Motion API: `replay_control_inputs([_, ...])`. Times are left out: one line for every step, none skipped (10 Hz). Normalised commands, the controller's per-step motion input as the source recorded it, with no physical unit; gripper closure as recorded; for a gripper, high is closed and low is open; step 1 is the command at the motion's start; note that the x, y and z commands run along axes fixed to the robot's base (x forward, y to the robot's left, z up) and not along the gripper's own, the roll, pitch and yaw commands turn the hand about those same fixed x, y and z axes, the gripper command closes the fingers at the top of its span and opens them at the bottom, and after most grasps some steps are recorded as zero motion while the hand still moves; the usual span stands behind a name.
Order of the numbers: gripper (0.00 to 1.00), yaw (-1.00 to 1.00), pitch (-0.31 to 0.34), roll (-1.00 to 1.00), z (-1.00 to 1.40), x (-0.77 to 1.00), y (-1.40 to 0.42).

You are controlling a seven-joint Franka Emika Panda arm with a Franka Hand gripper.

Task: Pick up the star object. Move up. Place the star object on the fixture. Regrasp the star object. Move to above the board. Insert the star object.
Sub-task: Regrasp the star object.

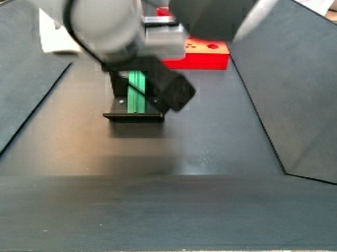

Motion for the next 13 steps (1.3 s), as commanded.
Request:
replay_control_inputs([0.00, 0.02, 0.046, 0.02, 0.94, -0.04, 0.01])
replay_control_inputs([0.00, 0.00, 0.053, 0.02, 0.69, -0.04, 0.01])
replay_control_inputs([0.00, -0.01, 0.055, 0.02, 0.43, -0.03, 0.01])
replay_control_inputs([0.00, -0.01, 0.056, 0.02, 0.23, -0.03, 0.01])
replay_control_inputs([0.00, 0.00, 0.055, 1.00, 0.94, 0.00, -1.00])
replay_control_inputs([0.00, 0.00, 0.054, 1.00, 0.92, 0.00, -1.00])
replay_control_inputs([0.00, 0.00, 0.046, 1.00, 0.91, -0.02, -1.00])
replay_control_inputs([0.00, 0.00, 0.036, 1.00, 0.83, -0.07, -0.97])
replay_control_inputs([0.00, 0.00, 0.032, 1.00, 0.59, -0.06, -0.78])
replay_control_inputs([0.00, 0.00, 0.031, 1.00, 0.35, -0.04, -0.58])
replay_control_inputs([0.00, 0.00, 0.030, 1.00, 0.07, 0.00, -0.32])
replay_control_inputs([0.00, 0.00, 0.030, 1.00, 0.04, 0.01, -0.12])
replay_control_inputs([0.00, 0.00, 0.031, 1.00, 0.05, 0.00, -0.04])
